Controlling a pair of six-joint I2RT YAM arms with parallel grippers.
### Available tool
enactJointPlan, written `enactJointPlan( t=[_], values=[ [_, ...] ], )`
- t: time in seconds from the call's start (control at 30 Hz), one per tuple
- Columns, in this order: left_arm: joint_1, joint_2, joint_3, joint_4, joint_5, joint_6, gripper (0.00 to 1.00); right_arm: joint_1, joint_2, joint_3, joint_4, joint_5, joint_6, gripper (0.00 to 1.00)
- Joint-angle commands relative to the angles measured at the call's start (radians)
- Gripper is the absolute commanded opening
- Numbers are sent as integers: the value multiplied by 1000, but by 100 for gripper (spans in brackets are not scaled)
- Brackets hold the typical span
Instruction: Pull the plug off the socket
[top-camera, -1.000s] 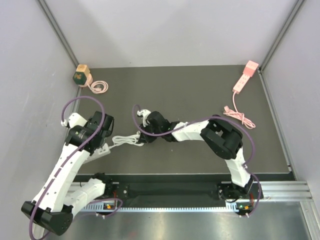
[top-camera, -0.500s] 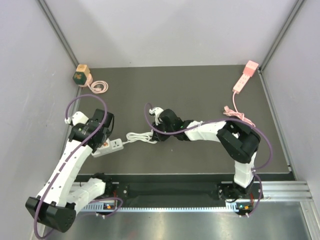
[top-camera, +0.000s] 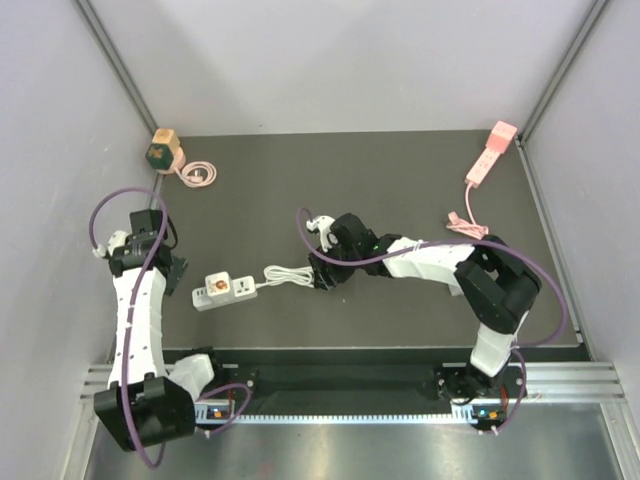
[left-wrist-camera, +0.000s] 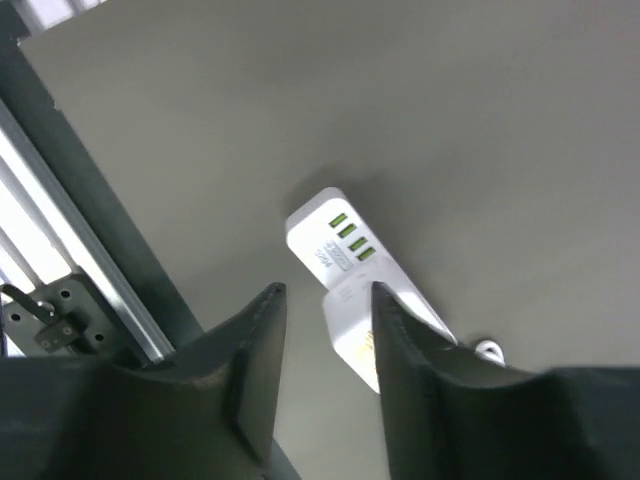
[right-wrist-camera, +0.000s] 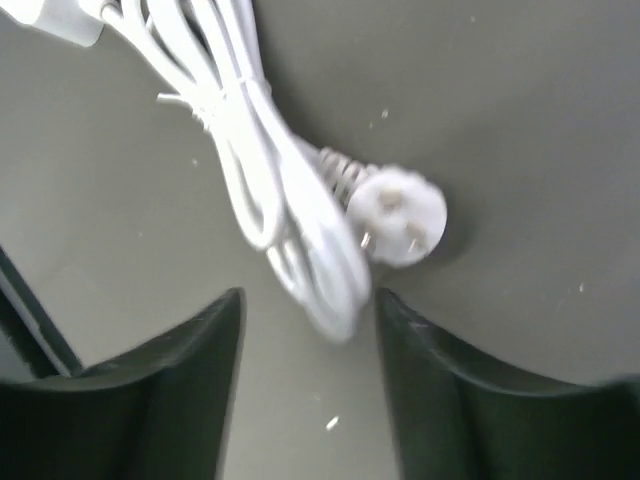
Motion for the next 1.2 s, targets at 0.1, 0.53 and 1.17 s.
enactJointPlan(
  t=[0.1,0.53,1.17],
  values=[
    [157,-2,-111,131,246,95,26,19,-142,108,-159,68,-78,88],
    [242,38,-302,390,434,176,0,172,124,566,-170,10,-161,100],
    [246,175,-355,450,386,178,0,283,361,597,217,-204,-460,97]
  ],
)
